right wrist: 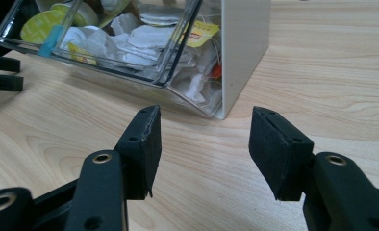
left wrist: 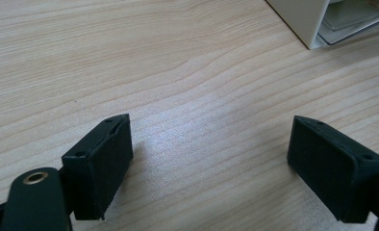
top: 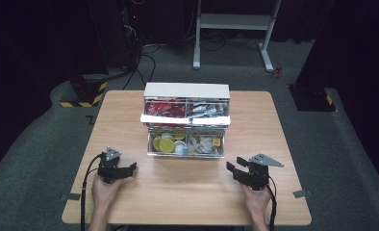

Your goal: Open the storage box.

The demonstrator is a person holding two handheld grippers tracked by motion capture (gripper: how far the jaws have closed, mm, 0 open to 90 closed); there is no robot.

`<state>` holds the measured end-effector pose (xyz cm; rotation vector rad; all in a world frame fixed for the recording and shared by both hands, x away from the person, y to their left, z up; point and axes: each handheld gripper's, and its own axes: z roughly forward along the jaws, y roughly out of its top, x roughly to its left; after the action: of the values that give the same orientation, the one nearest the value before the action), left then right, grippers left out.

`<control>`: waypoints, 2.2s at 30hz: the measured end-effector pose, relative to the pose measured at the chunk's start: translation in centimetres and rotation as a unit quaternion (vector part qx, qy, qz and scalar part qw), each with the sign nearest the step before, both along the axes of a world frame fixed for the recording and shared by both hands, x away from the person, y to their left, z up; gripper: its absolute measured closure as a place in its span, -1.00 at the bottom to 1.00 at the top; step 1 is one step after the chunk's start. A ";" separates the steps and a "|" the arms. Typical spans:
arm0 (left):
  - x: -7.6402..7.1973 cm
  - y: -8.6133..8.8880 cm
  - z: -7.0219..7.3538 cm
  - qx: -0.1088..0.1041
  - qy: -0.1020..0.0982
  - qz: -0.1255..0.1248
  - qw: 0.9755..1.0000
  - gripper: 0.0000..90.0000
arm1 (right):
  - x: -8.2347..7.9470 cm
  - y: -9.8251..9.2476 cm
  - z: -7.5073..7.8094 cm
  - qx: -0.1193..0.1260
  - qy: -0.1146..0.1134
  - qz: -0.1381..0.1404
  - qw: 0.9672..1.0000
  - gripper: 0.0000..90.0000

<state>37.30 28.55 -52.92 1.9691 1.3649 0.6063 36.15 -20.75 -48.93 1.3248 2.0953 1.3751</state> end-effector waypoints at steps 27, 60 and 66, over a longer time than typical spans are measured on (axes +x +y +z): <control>0.0 0.0 0.0 0.000 0.000 0.000 1.000 -0.64 | 0.2 3.0 4.6 -0.010 -0.061 0.028 0.998 0.03; 0.0 0.0 0.0 -0.001 0.001 0.002 1.000 -0.62 | 1.3 5.0 11.1 -0.050 -0.090 0.058 0.993 0.35; 0.0 0.0 0.0 0.000 -0.001 0.002 1.000 -0.62 | 1.5 5.5 11.9 -0.048 -0.091 0.068 0.992 0.37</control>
<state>37.28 28.57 -52.90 1.9662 1.3690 0.6094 37.68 -15.20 -37.04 0.9972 2.1308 1.3725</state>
